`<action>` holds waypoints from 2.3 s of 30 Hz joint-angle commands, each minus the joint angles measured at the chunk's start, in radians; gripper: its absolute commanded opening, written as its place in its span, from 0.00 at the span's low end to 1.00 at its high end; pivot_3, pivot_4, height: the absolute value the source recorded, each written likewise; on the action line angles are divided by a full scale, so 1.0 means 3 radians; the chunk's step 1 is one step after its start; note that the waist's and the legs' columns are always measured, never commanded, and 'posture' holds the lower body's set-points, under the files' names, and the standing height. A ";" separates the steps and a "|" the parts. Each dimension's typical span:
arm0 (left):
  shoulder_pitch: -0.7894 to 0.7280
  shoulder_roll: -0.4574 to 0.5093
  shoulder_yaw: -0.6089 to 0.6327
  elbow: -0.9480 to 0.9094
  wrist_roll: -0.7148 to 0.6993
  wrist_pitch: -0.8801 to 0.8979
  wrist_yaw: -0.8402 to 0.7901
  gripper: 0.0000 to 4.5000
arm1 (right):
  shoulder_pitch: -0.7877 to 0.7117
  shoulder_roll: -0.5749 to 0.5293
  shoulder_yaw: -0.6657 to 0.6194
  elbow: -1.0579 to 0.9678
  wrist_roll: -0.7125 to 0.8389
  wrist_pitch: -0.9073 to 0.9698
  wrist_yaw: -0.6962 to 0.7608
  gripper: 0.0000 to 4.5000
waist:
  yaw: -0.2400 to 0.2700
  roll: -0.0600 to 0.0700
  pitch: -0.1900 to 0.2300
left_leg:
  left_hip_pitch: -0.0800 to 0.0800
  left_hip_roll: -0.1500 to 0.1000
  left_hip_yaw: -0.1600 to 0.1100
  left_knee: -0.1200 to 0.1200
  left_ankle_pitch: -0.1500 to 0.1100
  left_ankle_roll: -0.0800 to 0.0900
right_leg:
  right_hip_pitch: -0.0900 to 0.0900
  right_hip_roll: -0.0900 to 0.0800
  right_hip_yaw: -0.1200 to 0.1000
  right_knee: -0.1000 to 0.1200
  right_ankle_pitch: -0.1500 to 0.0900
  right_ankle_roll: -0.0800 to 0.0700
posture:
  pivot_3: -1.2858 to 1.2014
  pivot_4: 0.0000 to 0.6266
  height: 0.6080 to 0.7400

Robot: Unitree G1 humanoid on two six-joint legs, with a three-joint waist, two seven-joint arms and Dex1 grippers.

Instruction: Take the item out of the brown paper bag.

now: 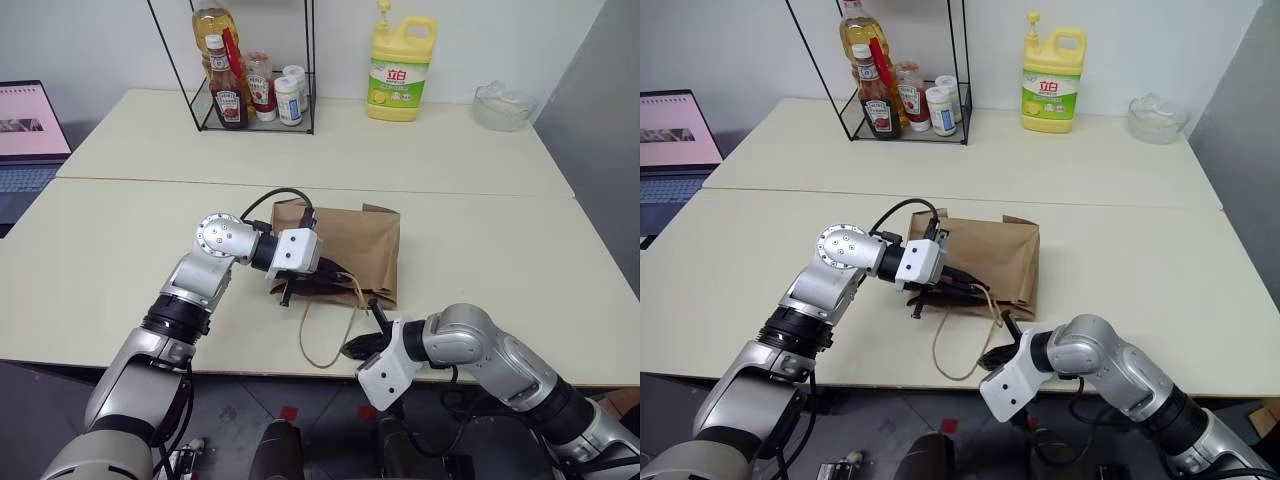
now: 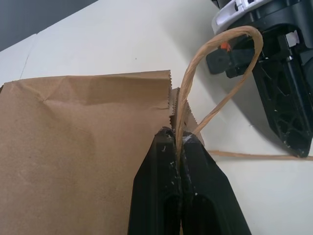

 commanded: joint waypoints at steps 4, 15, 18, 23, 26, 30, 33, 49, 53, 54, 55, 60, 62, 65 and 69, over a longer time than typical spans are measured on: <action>-0.0148 -0.0027 0.0248 -0.0204 -0.0186 0.0383 0.0143 0.00 | 0.0062 -0.0039 0.0087 0.0025 -0.0115 0.0128 0.0146 0.00 | -0.0001 0.0000 0.0000 | 0.0000 0.0000 0.0000 0.0000 0.0000 0.0000 | 0.0001 0.0000 0.0000 0.0000 0.0000 0.0000 | 0.52 0.24 1.00; -0.0475 -0.0077 0.0542 -0.0111 -0.0480 0.1199 0.0339 0.00 | 0.0109 -0.0052 0.0147 0.0030 -0.0179 0.0154 0.0175 0.00 | 0.0001 0.0000 0.0000 | 0.0000 0.0000 -0.0002 0.0000 0.0000 0.0000 | 0.0002 0.0000 -0.0002 -0.0001 0.0000 0.0000 | 0.52 0.24 1.00; -0.0761 -0.0156 0.0703 0.0100 -0.0600 0.1589 0.0501 0.00 | 0.0113 -0.0052 0.0155 0.0041 -0.0194 0.0138 0.0168 0.00 | -0.0001 -0.0001 0.0000 | 0.0000 -0.0001 -0.0004 0.0001 0.0000 0.0000 | 0.0003 0.0000 -0.0004 -0.0002 0.0000 0.0001 | 0.52 0.24 1.00; -0.1130 -0.0262 0.0900 0.0311 -0.0758 0.2060 0.0655 0.00 | 0.0113 -0.0048 0.0169 0.0062 -0.0215 0.0124 0.0147 0.00 | -0.0003 -0.0001 0.0000 | 0.0000 -0.0001 -0.0004 -0.0001 0.0000 0.0000 | 0.0003 0.0000 -0.0004 -0.0004 0.0000 0.0001 | 0.52 0.24 1.00; -0.1246 -0.0289 0.0966 0.0341 -0.0833 0.2229 0.0669 0.00 | 0.0133 -0.0052 0.0163 0.0056 -0.0226 0.0131 0.0131 0.00 | -0.0003 -0.0001 0.0000 | 0.0000 -0.0001 -0.0005 -0.0001 0.0000 0.0000 | 0.0003 0.0000 -0.0004 -0.0004 0.0000 0.0001 | 0.52 0.24 1.00; -0.1223 -0.0282 0.0942 0.0258 -0.0852 0.2257 0.0555 0.00 | 0.0183 -0.0058 0.0103 0.0037 -0.0252 0.0189 0.0068 0.00 | -0.0002 -0.0001 0.0000 | 0.0000 -0.0001 -0.0005 -0.0001 0.0000 -0.0001 | 0.0003 0.0000 -0.0005 -0.0004 0.0000 0.0001 | 0.52 0.24 1.00; -0.1186 -0.0293 0.0953 0.0162 -0.0919 0.2330 0.0511 0.00 | 0.0284 -0.0088 -0.0033 -0.0025 -0.0232 0.0336 0.0018 0.00 | 0.0002 -0.0001 0.0000 | -0.0001 -0.0001 -0.0005 -0.0001 0.0000 -0.0001 | 0.0003 -0.0001 -0.0005 -0.0005 0.0000 0.0001 | 0.52 0.24 1.00; -0.0955 -0.0194 0.0869 -0.0059 -0.0916 0.2300 0.0265 0.00 | 0.0578 -0.0728 -0.1657 -0.1847 0.1453 0.2519 0.0808 0.81 | 0.0005 -0.0001 0.0001 | -0.0009 -0.0003 -0.0009 -0.0003 0.0000 -0.0001 | 0.0001 -0.0002 -0.0007 -0.0010 0.0000 0.0001 | 0.52 0.24 1.00; -0.0947 -0.0189 0.0862 -0.0029 -0.0896 0.2259 0.0236 0.00 | 0.0155 -0.0743 -0.2069 -0.1976 0.2107 0.3267 0.0810 0.81 | 0.0004 -0.0001 0.0002 | -0.0008 -0.0002 -0.0010 -0.0003 0.0000 -0.0001 | 0.0002 -0.0002 -0.0009 -0.0011 0.0000 0.0001 | 0.52 0.24 1.00; -0.0952 -0.0188 0.0861 -0.0013 -0.0891 0.2245 0.0233 0.00 | -0.0029 -0.0715 -0.2122 -0.1956 0.2239 0.3400 0.0764 0.81 | 0.0000 -0.0001 0.0002 | -0.0008 -0.0003 -0.0010 -0.0003 0.0000 -0.0001 | 0.0002 -0.0002 -0.0008 -0.0011 0.0000 0.0001 | 0.52 0.24 1.00; -0.0955 -0.0187 0.0861 0.0000 -0.0888 0.2236 0.0230 0.00 | -0.0204 -0.0680 -0.2133 -0.1923 0.2332 0.3503 0.0690 0.81 | -0.0003 0.0000 0.0002 | -0.0008 -0.0003 -0.0010 -0.0002 0.0000 -0.0001 | 0.0001 -0.0002 -0.0008 -0.0010 0.0000 0.0001 | 0.52 0.24 1.00; -0.0990 -0.0220 0.0887 0.0086 -0.0879 0.2188 0.0255 0.00 | -0.0807 -0.0535 -0.1557 -0.1515 0.2160 0.3380 0.0243 0.81 | -0.0009 0.0000 0.0002 | -0.0009 -0.0002 -0.0010 -0.0008 0.0000 0.0000 | -0.0003 -0.0001 -0.0008 -0.0013 0.0000 0.0001 | 0.52 0.24 1.00; -0.1011 -0.0229 0.0898 0.0115 -0.0884 0.2186 0.0267 0.00 | -0.0979 -0.0470 -0.1172 -0.1245 0.1868 0.3068 0.0057 0.81 | -0.0010 0.0000 0.0003 | -0.0013 -0.0002 -0.0009 -0.0008 -0.0001 0.0000 | -0.0004 -0.0001 -0.0008 -0.0017 0.0000 0.0001 | 0.52 0.24 1.00; -0.1033 -0.0228 0.0920 0.0151 -0.0895 0.2190 0.0289 0.00 | -0.1170 -0.0357 -0.0753 -0.0868 0.1507 0.2659 -0.0133 0.81 | -0.0013 0.0001 0.0003 | -0.0016 -0.0002 -0.0008 -0.0008 -0.0001 0.0000 | -0.0008 -0.0002 -0.0007 -0.0018 0.0000 0.0001 | 0.52 0.24 1.00; -0.1037 -0.0208 0.0944 0.0168 -0.0911 0.2201 0.0299 0.00 | -0.1282 -0.0228 -0.0438 -0.0469 0.1166 0.2281 -0.0286 0.81 | -0.0009 0.0001 0.0003 | -0.0020 -0.0002 -0.0008 -0.0009 0.0000 -0.0001 | -0.0012 -0.0002 -0.0008 -0.0019 0.0000 0.0001 | 0.52 0.24 1.00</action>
